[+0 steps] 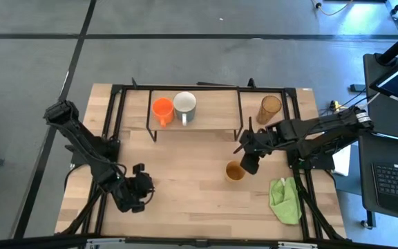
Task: Stack small to large cups/mugs on shelf
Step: Put the yellow cup on the shelf
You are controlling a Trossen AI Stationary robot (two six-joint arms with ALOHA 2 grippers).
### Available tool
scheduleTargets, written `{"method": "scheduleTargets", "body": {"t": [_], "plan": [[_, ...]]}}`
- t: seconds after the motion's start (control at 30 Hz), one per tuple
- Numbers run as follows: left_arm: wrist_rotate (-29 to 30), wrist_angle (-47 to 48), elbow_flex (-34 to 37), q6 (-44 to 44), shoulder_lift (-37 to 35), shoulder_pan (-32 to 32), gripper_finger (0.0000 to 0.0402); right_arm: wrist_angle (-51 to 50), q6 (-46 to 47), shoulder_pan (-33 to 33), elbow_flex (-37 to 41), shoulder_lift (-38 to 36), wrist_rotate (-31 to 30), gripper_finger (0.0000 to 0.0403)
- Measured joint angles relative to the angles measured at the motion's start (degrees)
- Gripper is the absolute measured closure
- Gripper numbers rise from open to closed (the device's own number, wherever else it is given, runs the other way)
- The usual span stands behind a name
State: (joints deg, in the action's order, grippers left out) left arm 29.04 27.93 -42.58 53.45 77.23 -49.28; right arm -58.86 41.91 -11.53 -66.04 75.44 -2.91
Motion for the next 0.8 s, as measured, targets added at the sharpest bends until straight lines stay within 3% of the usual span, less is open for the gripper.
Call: {"method": "scheduleTargets", "body": {"t": [0.17,0.3,0.8], "plan": [[0.04,-3.86,2.02,0.02,0.00,0.03,0.0359,0.36,1.13,-0.24,0.34,1.43,1.36,0.0256],[0.28,-4.26,2.24,0.07,0.00,0.24,0.0357,3.75,1.39,-0.50,3.46,2.80,5.90,0.0256],[0.31,-3.66,2.24,1.68,0.00,0.24,0.0354,15.78,11.93,-1.55,13.92,2.86,5.79,0.0258]]}}
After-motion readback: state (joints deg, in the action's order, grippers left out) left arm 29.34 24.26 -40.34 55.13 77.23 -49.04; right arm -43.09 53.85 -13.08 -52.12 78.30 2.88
